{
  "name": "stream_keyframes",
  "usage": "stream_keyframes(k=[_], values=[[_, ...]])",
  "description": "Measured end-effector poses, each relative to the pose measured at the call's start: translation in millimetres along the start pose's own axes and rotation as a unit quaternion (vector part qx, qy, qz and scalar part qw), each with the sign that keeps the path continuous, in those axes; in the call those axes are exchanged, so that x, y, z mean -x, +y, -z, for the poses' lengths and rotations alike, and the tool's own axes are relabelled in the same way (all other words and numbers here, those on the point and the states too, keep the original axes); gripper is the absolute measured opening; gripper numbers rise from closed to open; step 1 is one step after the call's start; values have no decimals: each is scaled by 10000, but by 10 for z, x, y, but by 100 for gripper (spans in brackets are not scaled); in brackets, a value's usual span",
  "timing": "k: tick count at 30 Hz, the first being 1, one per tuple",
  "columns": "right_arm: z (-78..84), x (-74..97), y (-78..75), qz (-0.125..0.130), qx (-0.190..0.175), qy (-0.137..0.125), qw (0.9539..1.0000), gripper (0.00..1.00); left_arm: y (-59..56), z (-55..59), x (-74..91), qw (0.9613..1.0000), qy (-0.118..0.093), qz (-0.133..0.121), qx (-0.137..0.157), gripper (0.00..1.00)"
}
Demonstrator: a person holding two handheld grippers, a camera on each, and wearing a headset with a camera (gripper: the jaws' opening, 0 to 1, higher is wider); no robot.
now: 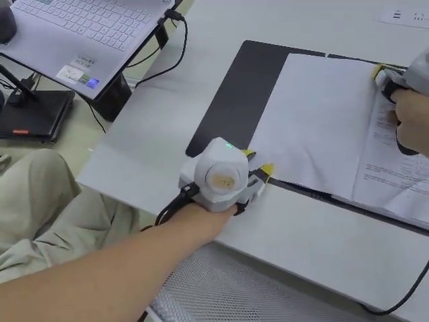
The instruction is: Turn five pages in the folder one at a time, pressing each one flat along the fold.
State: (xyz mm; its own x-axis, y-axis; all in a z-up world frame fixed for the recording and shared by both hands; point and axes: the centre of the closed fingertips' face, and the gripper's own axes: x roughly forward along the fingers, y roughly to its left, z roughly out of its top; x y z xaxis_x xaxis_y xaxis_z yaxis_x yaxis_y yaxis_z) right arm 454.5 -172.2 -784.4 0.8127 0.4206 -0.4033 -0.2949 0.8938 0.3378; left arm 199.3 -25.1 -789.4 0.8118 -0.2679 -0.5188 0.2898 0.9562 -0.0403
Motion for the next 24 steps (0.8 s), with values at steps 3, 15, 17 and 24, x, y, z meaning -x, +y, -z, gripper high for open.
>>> stream_keyframes(k=[3, 15, 17, 24], values=[[41, 85, 8, -83, -116, -47, 9999, 0, -4, -7, -6, 10000, 1, 0, -3, 21], [162, 393, 132, -377, -233, -44, 9990, 0, -27, -21, -25, 10000, -1, 2, -13, 21], [191, 501, 198, -419, -274, -55, 9987, 0, -29, -20, -25, 10000, -5, 4, -12, 21], [267, 792, 385, -506, -361, -56, 9980, 0, -24, -14, -23, 10000, -5, 0, -8, 21]])
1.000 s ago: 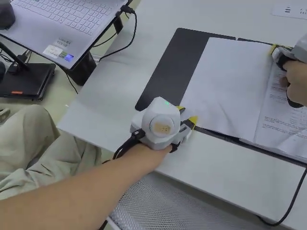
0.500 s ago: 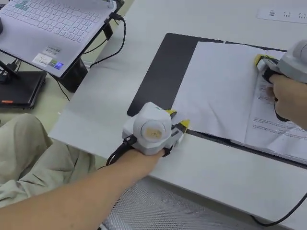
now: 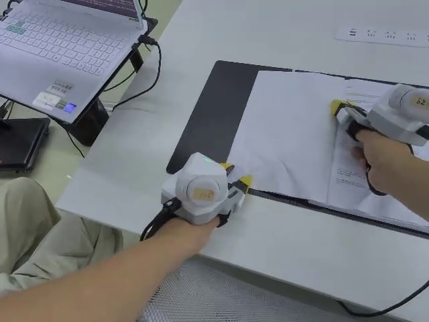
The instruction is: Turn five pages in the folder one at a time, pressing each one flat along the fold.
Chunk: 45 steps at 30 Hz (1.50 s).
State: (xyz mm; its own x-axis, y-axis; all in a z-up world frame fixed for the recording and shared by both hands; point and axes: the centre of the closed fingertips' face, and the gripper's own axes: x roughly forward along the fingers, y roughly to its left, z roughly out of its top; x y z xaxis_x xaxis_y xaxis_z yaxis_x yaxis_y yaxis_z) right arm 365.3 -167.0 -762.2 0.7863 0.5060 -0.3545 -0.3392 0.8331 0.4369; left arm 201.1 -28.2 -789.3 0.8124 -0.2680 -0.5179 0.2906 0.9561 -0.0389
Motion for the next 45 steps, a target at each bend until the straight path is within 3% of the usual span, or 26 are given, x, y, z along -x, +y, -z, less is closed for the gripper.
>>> stream_keyframes(k=[23, 45], values=[[174, 225, 10, -31, -69, 90, 9999, 0, 25, 13, -8, 10000, 0, -4, -23, 21], [547, 705, 314, -87, 141, 269, 9995, 0, 35, 18, 11, 10000, -43, -2, -35, 21]])
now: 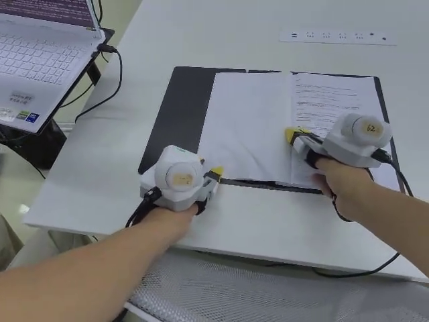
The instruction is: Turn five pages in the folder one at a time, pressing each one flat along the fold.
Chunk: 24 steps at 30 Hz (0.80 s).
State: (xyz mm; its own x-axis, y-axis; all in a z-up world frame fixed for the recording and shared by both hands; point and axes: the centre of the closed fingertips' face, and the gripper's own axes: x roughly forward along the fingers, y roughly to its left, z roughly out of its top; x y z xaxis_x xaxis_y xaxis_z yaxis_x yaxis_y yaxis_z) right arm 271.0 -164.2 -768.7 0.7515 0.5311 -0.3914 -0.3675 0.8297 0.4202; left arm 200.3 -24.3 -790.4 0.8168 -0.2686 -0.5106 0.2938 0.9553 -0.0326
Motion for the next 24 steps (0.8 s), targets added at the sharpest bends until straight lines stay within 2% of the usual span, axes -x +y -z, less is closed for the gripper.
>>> stream_keyframes(k=[10, 24], values=[[216, 247, 142, -170, 248, 263, 9992, 0, -18, -14, 28, 10000, -2, -1, 6, 21], [517, 552, 250, -388, 173, 732, 9964, 0, -36, -6, 55, 10000, 12, -12, -11, 21]])
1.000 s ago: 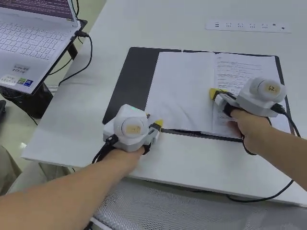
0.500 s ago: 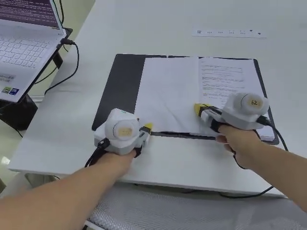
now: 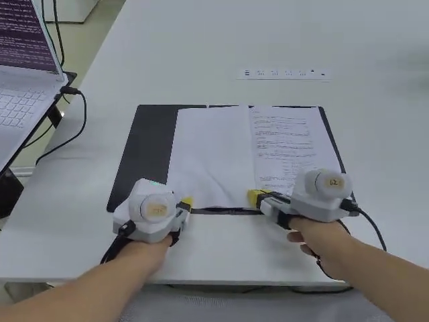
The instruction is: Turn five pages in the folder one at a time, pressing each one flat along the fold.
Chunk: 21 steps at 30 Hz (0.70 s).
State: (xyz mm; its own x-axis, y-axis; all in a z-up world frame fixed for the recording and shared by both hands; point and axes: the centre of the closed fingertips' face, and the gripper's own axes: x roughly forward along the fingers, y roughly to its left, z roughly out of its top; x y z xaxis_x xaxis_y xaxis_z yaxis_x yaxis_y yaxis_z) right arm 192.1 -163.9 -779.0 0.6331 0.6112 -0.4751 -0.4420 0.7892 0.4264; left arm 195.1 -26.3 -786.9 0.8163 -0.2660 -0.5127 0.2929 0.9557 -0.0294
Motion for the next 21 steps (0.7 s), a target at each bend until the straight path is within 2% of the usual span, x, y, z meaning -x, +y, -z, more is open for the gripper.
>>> stream_keyframes(k=[10, 12, 13, 14, 15, 16, 18, 21], values=[[162, 109, 64, -57, -192, 188, 9996, 0, 7, 5, -1, 10000, 7, 4, -22, 21], [208, 137, 92, -73, -340, 310, 9989, 0, 10, 6, -1, 10000, 12, 3, -17, 21], [296, 174, 114, -76, -496, 607, 9969, 0, 11, 6, 0, 10000, 14, 4, -21, 21], [350, 190, 88, -6, -424, 767, 9962, 0, 13, 5, -3, 10000, 17, 4, -22, 21], [351, 197, 72, 14, -300, 764, 9966, 0, 14, 4, -4, 10000, 23, 3, -16, 21], [346, 214, 72, 18, -328, 727, 9968, 0, 15, 2, -6, 10000, 28, 3, -17, 21], [322, 278, 73, 50, -587, 657, 9961, 0, 18, -1, -9, 10000, 49, 1, -7, 21], [225, 368, 68, 93, -685, 508, 9963, 0, 22, -3, -23, 10000, 99, -2, -3, 21]])
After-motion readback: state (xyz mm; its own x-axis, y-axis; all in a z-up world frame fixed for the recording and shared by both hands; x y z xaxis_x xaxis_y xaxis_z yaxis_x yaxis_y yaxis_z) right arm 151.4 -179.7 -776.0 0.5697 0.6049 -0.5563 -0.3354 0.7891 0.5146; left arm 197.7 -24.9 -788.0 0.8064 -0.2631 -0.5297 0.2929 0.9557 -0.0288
